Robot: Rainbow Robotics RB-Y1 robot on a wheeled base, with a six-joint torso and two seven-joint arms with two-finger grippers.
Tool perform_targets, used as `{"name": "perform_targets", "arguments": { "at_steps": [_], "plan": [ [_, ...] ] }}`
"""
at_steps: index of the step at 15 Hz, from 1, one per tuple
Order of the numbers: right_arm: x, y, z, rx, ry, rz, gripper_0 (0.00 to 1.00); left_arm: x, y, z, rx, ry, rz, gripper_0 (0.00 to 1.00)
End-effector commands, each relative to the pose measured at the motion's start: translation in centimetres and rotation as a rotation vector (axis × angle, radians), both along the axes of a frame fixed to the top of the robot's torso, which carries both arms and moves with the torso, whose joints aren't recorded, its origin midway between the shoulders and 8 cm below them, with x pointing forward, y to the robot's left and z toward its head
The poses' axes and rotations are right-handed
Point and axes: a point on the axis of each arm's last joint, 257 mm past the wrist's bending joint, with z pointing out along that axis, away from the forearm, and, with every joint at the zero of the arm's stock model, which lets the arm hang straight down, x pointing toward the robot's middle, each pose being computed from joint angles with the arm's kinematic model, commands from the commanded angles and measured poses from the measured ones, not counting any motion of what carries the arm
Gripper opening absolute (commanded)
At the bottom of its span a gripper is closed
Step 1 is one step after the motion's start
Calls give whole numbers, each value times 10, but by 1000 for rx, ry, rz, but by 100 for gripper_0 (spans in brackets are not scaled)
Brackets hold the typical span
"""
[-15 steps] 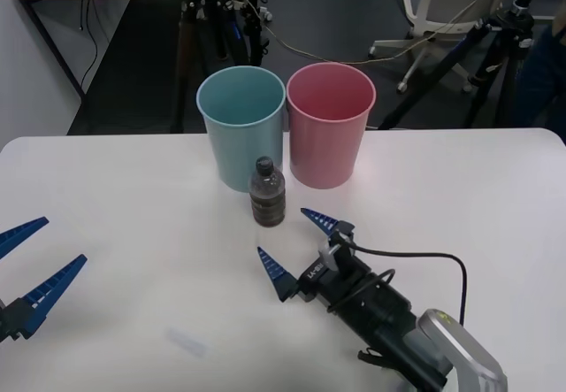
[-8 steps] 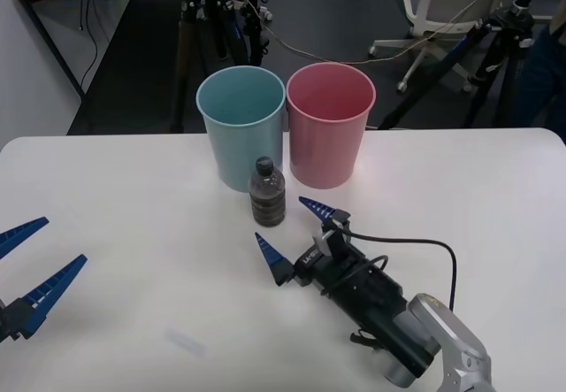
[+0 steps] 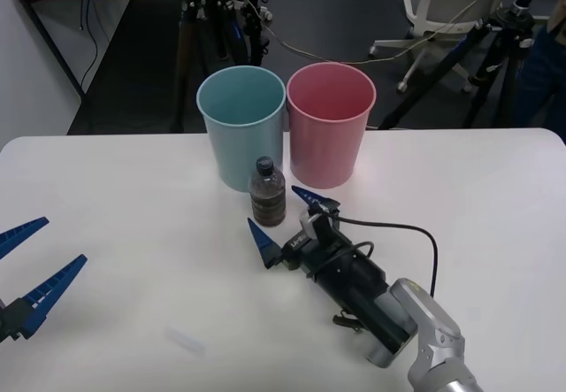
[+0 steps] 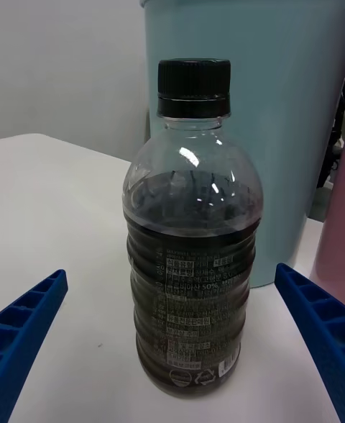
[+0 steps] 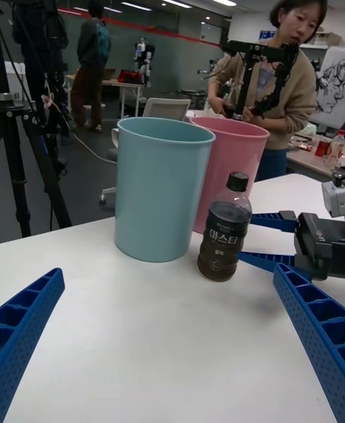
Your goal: Grasp the object on the table and drop it into the matching bin: aluminum can to the light blue bin, PET bottle to the pink bin.
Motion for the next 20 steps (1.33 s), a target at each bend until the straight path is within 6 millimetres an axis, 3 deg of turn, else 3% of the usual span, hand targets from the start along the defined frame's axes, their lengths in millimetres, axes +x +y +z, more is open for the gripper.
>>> {"name": "perform_targets", "arguments": {
  "at_steps": [1, 17, 18, 20],
  "plan": [
    [4, 9, -1, -9, 3, 3, 100, 0, 0, 0, 0, 0, 0, 100],
    [33, 16, 2, -55, 26, -52, 100, 0, 0, 0, 0, 0, 0, 100],
    [33, 16, 2, -53, 28, -52, 74, 0, 0, 0, 0, 0, 0, 100],
    [33, 16, 2, -51, 30, -52, 43, 0, 0, 0, 0, 0, 0, 100]
  ]
}}
